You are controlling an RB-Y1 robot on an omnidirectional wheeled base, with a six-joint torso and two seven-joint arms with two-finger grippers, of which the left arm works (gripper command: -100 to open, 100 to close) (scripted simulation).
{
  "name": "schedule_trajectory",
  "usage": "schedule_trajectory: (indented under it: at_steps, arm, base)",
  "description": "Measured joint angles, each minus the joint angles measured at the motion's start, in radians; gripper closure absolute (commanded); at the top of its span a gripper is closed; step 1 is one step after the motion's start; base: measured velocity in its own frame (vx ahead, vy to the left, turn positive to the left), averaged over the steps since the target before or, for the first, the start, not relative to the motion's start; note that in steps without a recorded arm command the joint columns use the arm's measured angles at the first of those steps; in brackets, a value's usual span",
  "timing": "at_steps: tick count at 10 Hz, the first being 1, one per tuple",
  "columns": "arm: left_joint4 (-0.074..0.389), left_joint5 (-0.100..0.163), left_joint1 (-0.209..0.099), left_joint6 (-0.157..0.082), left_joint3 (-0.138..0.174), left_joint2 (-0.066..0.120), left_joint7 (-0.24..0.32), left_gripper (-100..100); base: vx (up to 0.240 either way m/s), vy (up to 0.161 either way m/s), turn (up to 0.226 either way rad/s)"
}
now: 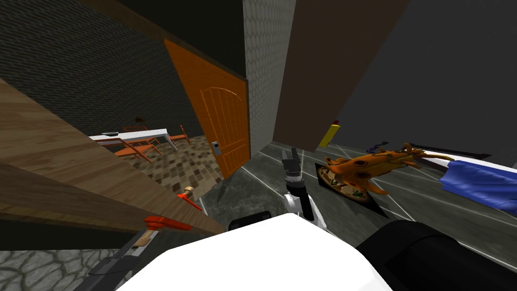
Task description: Pull the door open
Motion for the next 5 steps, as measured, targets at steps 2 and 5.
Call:
schedule_trajectory:
  at_steps: [2,5]
  arm:
    - [0.001,0.0,0.002,0.0,0.0,0.0,0.001,100]
    - [0.053,-0.008,-0.012,-0.043,0.001,-0.005,0.006,100]
  base:
    - [0.005,-0.009,-0.05]
    - [0.021,-0.026,-0.101]
